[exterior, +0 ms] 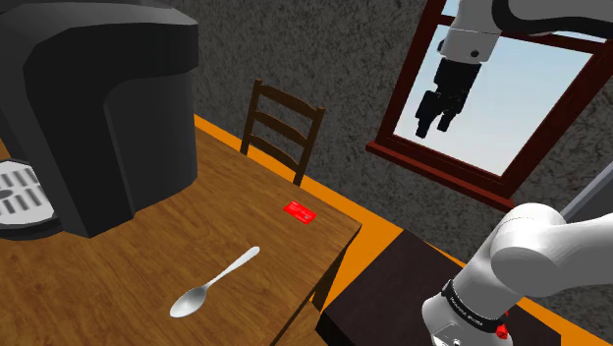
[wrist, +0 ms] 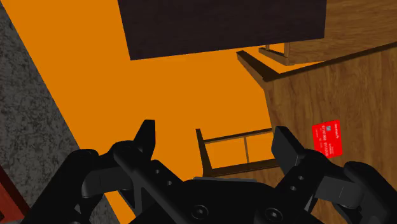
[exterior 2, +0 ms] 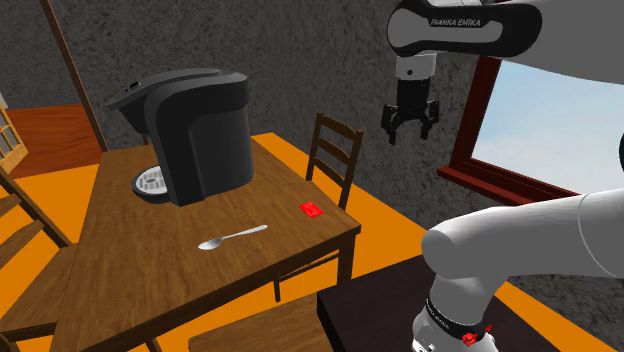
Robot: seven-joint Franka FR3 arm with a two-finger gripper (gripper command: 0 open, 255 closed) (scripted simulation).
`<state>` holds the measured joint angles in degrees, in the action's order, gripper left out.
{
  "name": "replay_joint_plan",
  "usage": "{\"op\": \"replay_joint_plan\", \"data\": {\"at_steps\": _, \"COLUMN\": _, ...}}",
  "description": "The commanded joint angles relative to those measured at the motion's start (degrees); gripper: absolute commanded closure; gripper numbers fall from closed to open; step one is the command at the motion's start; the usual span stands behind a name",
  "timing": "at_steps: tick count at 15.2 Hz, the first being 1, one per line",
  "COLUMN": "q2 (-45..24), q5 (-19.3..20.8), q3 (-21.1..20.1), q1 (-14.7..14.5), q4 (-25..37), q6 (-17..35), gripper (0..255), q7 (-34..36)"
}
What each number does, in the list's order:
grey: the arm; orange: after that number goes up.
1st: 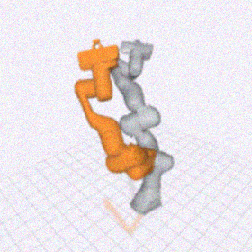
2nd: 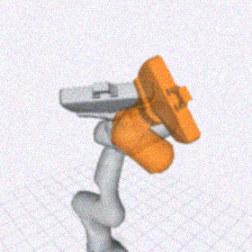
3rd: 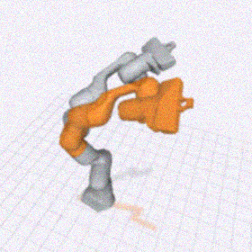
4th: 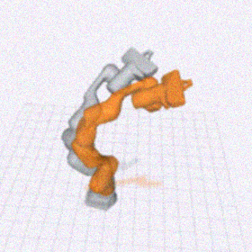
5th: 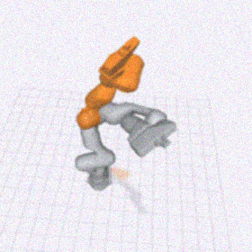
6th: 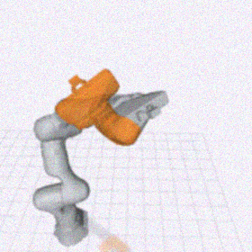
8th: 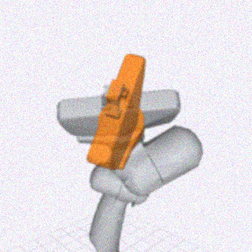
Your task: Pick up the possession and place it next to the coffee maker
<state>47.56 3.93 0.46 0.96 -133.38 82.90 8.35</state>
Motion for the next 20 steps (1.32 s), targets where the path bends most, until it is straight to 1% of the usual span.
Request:
{"op": "replay_joint_plan", "data": {"at_steps": 1, "q2": 0.0, "q5": 0.0, "q3": 0.0, "q1": 0.0, "q4": 0.0, "q6": 0.0, "gripper": 0, "q7": 0.0}}
{"op": "replay_joint_plan", "data": {"at_steps": 6, "q2": 3.1, "q5": -2.2, "q3": -2.1, "q1": -2.5, "q4": -10.7, "q6": 13.9, "gripper": 0, "q7": 0.8}}
{"op": "replay_joint_plan", "data": {"at_steps": 11, "q2": 3.3, "q5": -4.3, "q3": -4.7, "q1": -5.3, "q4": -19.5, "q6": 28.9, "gripper": 0, "q7": 1.5}}
{"op": "replay_joint_plan", "data": {"at_steps": 16, "q2": -0.5, "q5": -6.0, "q3": -7.8, "q1": -8.1, "q4": -26.1, "q6": 45.7, "gripper": 0, "q7": 2.5}}
{"op": "replay_joint_plan", "data": {"at_steps": 20, "q2": -6.9, "q5": -6.7, "q3": -10.8, "q1": -9.8, "q4": -29.3, "q6": 60.5, "gripper": 0, "q7": 3.6}}
